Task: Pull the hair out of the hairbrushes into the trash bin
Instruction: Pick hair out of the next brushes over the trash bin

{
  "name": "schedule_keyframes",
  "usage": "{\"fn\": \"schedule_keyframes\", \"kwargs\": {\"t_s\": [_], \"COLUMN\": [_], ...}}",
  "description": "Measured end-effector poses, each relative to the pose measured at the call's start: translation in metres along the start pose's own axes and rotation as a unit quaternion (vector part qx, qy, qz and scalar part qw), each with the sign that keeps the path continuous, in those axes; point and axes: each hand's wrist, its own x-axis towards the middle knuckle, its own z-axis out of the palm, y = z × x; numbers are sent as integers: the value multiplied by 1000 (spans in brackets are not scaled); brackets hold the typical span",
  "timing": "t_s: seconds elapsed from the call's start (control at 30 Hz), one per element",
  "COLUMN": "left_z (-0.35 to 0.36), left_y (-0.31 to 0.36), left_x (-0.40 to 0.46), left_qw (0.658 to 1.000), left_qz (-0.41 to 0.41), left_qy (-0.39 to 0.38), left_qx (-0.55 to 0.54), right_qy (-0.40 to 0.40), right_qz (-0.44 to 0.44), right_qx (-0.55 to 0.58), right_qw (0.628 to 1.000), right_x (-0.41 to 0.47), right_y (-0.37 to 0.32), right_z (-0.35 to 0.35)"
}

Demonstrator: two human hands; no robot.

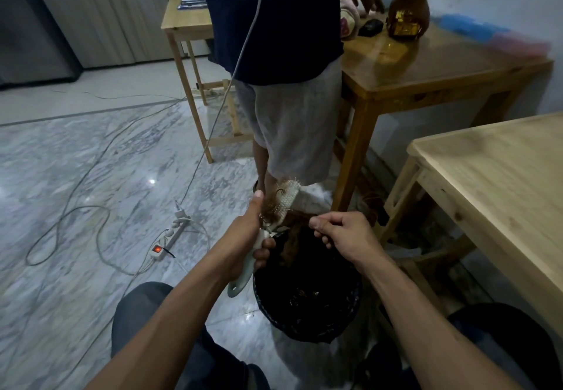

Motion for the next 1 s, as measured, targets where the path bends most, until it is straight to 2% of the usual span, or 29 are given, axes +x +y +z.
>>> {"fn": "schedule_keyframes", "kwargs": {"t_s": [0.13, 0.43, 0.63, 0.83, 1.0], "left_z": [-2, -10, -15, -15, -34], "left_y": [4, -5, -22, -33, -47], "left_x": [7, 15, 32, 52, 67], "left_qw": [999, 999, 996, 984, 974], "left_qz": [-12, -10, 19, 46, 9], "left_qy": [-11, -7, 91, 163, 222], "left_qx": [-40, -45, 17, 55, 32], "right_qy": [18, 20, -15, 6, 52], "right_qz": [-8, 8, 6, -6, -27], "right_qx": [-16, -29, -39, -1, 66], "right_qw": [1000, 999, 999, 1000, 996], "right_x": [8, 16, 9, -2, -8], "right_y": [-3, -1, -10, -22, -38], "right_z": [-6, -20, -27, -31, -50]}}
